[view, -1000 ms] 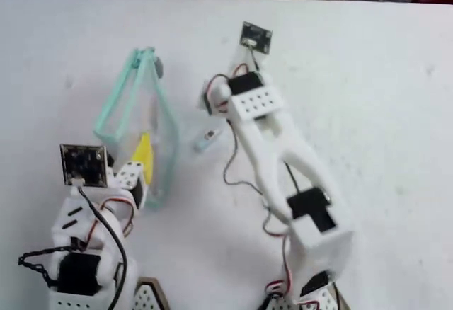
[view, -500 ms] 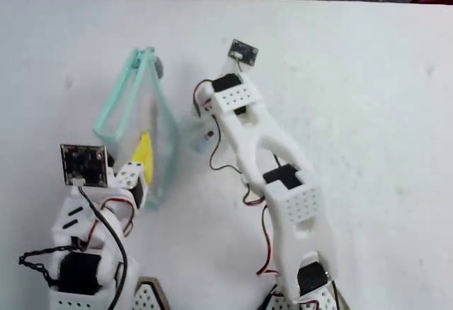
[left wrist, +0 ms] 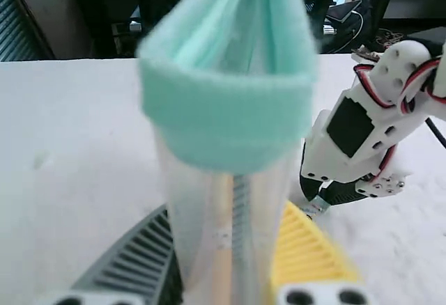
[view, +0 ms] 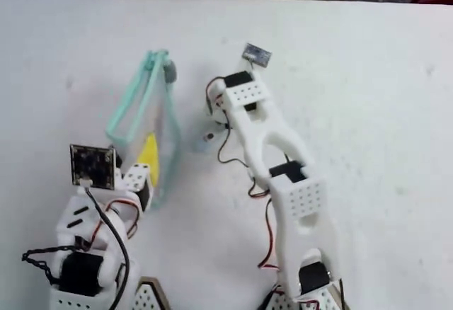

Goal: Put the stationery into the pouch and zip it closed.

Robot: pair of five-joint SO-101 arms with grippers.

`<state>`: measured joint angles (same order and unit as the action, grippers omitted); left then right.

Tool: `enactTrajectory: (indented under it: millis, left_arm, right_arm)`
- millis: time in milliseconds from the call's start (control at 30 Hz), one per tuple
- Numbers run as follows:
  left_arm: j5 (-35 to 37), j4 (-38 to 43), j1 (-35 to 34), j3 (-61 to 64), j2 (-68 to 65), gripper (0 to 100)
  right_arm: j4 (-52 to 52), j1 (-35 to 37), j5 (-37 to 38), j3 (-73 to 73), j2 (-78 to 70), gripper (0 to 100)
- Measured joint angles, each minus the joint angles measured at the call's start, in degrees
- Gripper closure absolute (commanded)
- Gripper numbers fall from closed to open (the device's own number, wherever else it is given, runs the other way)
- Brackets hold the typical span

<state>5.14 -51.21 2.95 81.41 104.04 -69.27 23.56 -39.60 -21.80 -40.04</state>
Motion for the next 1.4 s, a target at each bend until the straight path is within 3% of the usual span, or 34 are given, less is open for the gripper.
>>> enactTrajectory:
  millis: [133,367,667,1033,1400]
  left_arm:
    - [0.0,0.0,0.0,0.0,0.0,90]
    - [0.0,0.0,0.0,0.0,0.0,90]
    - [0.0,0.0,0.0,0.0,0.0,90]
    - [0.0,0.0,0.0,0.0,0.0,90]
    - [0.0,0.0,0.0,0.0,0.0,90]
  right_arm:
    - [-3.3,-1.3,3.3,-0.2,1.1,96.5]
    - [-5.9,-1.1,4.1,-1.1,2.2,74.5]
    - [-9.1,5.0,-3.9,-2.7,2.3,74.1]
    - [-7.4,10.7,-5.3,-2.7,2.3,74.4]
    - [-4.8,11.1,-9.6,-3.0,-1.2,76.0]
